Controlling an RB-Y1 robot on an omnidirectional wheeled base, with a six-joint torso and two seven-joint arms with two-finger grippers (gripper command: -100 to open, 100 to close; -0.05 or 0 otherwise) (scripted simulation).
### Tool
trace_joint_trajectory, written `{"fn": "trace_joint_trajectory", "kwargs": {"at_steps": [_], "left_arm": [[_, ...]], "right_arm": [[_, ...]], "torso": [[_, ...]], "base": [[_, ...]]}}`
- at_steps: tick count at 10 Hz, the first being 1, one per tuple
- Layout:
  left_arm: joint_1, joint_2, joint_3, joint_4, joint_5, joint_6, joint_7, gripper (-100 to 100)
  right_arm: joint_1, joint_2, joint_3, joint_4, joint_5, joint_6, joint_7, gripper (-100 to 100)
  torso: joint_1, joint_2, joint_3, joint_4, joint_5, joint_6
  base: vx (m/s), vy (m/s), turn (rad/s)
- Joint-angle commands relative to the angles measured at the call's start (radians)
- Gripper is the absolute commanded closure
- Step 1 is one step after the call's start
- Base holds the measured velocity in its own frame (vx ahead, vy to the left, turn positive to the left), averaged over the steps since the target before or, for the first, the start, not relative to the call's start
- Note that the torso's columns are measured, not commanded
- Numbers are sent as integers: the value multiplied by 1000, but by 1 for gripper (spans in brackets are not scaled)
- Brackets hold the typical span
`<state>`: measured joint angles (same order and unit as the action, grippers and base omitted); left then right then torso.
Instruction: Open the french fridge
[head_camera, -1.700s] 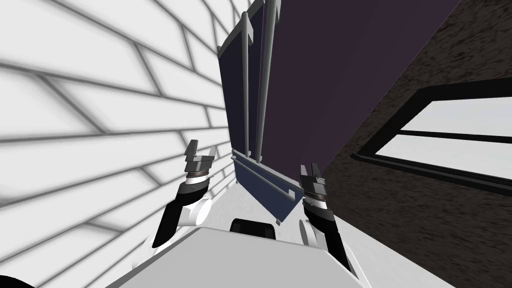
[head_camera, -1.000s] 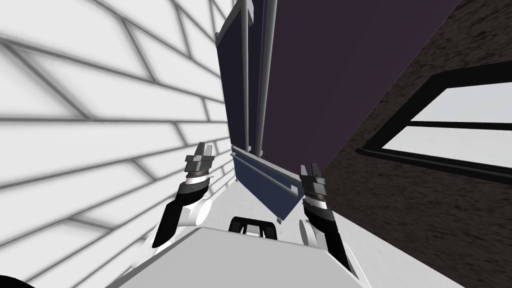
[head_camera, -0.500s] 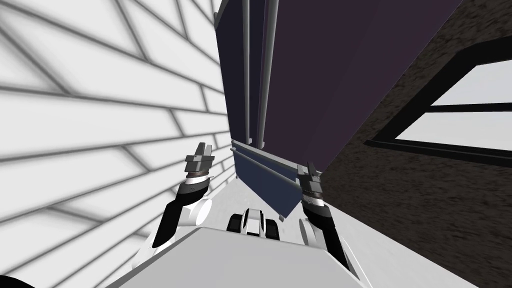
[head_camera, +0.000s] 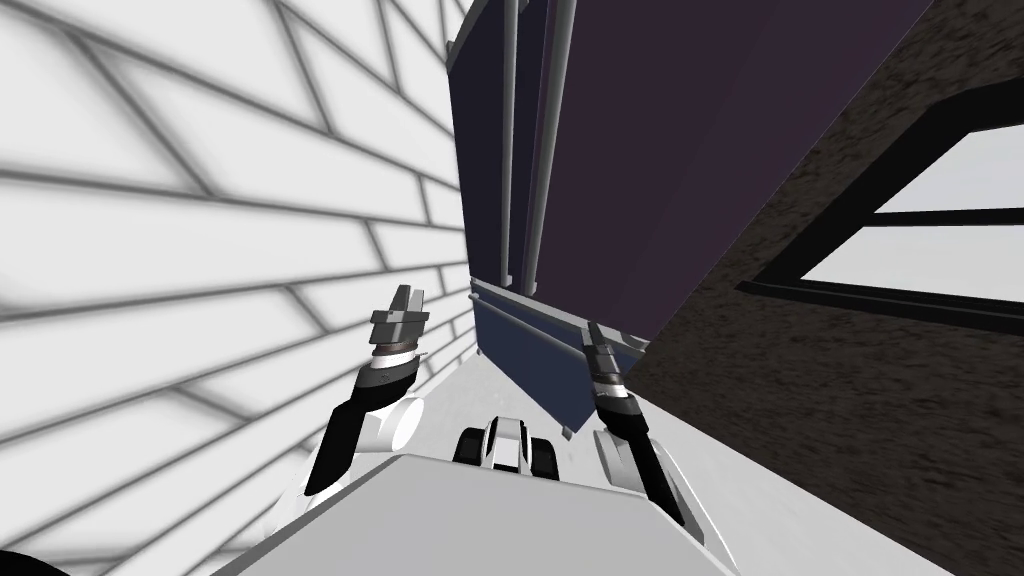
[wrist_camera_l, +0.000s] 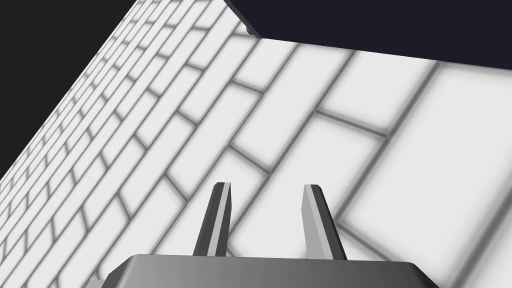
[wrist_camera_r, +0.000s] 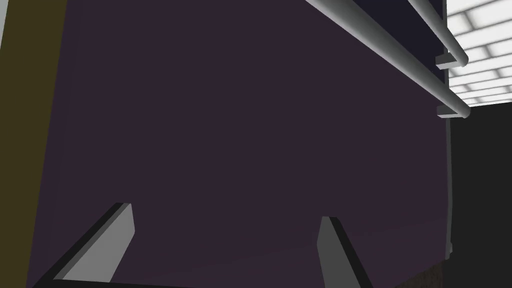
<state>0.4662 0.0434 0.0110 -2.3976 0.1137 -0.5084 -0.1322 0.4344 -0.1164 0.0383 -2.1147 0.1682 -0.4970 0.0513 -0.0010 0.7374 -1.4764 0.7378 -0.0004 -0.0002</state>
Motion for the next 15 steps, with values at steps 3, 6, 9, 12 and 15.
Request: {"fn": "trace_joint_trajectory", "kwargs": {"at_steps": [3,6,9,12,15], "left_arm": [[0,0,0,0,0,0,0,0],[0,0,0,0,0,0,0,0],[0,0,0,0,0,0,0,0],[0,0,0,0,0,0,0,0],[0,0,0,0,0,0,0,0]], "right_arm": [[-114,-65,47,110,52,83,121,-100],[-156,-78,62,157,69,110,185,-100],[-236,-99,91,234,104,168,271,-100],[-285,-107,105,282,122,199,334,-100],[-367,-123,132,362,157,260,420,-100]], "torso": [[1,1,0,0,0,0],[-1,0,0,0,0,0],[1,0,0,0,1,0],[2,1,1,0,1,0],[1,0,0,0,0,0]], "base": [[-70,70,63],[-55,48,41],[-53,46,62],[-55,50,51],[-58,47,63]]}}
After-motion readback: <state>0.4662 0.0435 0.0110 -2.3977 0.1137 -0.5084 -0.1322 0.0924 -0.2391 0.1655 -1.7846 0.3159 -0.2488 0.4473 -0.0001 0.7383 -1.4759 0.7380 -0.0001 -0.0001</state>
